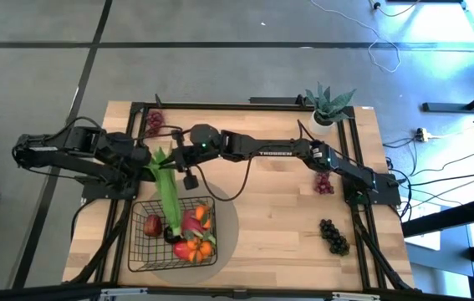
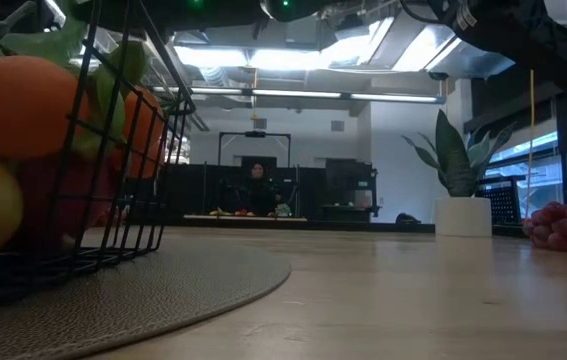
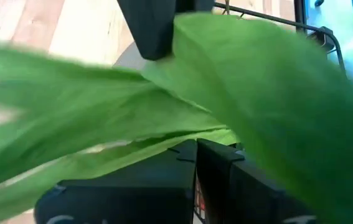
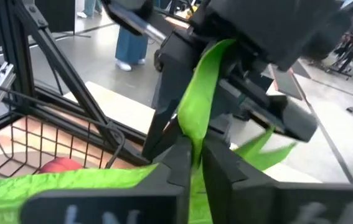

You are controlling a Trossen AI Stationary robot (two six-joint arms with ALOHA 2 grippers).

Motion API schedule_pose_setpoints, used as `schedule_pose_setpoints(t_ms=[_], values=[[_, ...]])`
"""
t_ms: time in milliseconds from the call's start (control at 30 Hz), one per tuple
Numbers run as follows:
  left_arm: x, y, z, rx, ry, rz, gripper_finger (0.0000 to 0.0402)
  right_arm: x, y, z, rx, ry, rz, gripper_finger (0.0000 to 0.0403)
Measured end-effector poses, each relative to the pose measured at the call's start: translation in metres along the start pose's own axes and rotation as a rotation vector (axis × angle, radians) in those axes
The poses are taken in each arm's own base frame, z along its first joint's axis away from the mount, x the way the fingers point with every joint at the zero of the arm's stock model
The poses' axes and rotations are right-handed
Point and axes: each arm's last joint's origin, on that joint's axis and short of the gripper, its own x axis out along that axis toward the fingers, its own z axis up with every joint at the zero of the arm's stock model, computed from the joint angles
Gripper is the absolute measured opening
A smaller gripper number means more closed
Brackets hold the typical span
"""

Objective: Build produce basket
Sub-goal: Put the green leaf lettuce into the black wire basket, then put the right violet grapes into the black wire basket

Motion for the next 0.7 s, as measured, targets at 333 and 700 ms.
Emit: schedule_pose_setpoints(t_ms=[333, 700], values=[[0.000, 0.001, 0.000, 0.000, -0.009, 0.027, 0.0000, 0.000, 0.001, -0.003, -0.021, 0.030, 0.012, 0.0120], [0.000, 0.001, -0.001, 0.006, 0.004, 0.038, 0.0000, -0.002, 0.021, 0.017, -0.120, 0.007, 0.047, 0.0125]])
